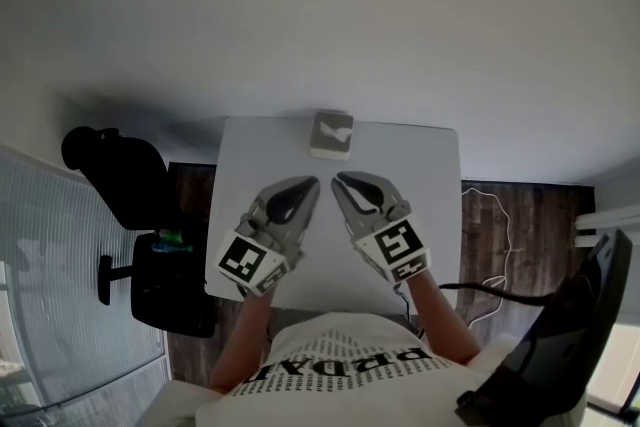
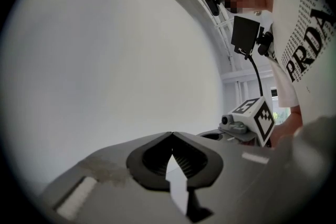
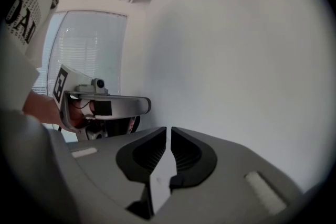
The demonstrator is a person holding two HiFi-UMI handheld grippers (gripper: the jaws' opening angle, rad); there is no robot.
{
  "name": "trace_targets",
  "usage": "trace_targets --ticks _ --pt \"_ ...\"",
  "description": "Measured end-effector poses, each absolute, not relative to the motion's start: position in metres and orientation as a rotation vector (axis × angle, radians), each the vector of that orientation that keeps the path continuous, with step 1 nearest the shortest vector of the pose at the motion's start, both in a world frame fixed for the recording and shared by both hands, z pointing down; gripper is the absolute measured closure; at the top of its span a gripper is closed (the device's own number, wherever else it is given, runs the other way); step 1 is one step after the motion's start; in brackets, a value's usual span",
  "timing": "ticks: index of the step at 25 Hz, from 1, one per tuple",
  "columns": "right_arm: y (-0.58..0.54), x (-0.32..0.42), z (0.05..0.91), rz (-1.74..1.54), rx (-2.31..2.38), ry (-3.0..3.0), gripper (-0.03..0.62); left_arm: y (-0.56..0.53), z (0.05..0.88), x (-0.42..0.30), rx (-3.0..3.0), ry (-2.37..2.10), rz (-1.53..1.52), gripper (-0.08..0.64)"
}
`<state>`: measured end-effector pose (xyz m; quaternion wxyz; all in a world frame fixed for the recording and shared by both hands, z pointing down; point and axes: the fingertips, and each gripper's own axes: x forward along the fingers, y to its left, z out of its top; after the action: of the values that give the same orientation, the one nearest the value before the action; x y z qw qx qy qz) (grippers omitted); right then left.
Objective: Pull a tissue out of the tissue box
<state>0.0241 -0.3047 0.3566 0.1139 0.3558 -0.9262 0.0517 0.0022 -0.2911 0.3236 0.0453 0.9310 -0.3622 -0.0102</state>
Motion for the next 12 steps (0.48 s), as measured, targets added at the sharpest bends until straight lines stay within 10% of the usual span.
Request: trace_targets --ticks 12 --pt "-0.352 0.022 0.389 0.175 1.092 -2.611 0.532 -0.333 0.358 -0.004 2.815 -1.005 -0.004 0.566"
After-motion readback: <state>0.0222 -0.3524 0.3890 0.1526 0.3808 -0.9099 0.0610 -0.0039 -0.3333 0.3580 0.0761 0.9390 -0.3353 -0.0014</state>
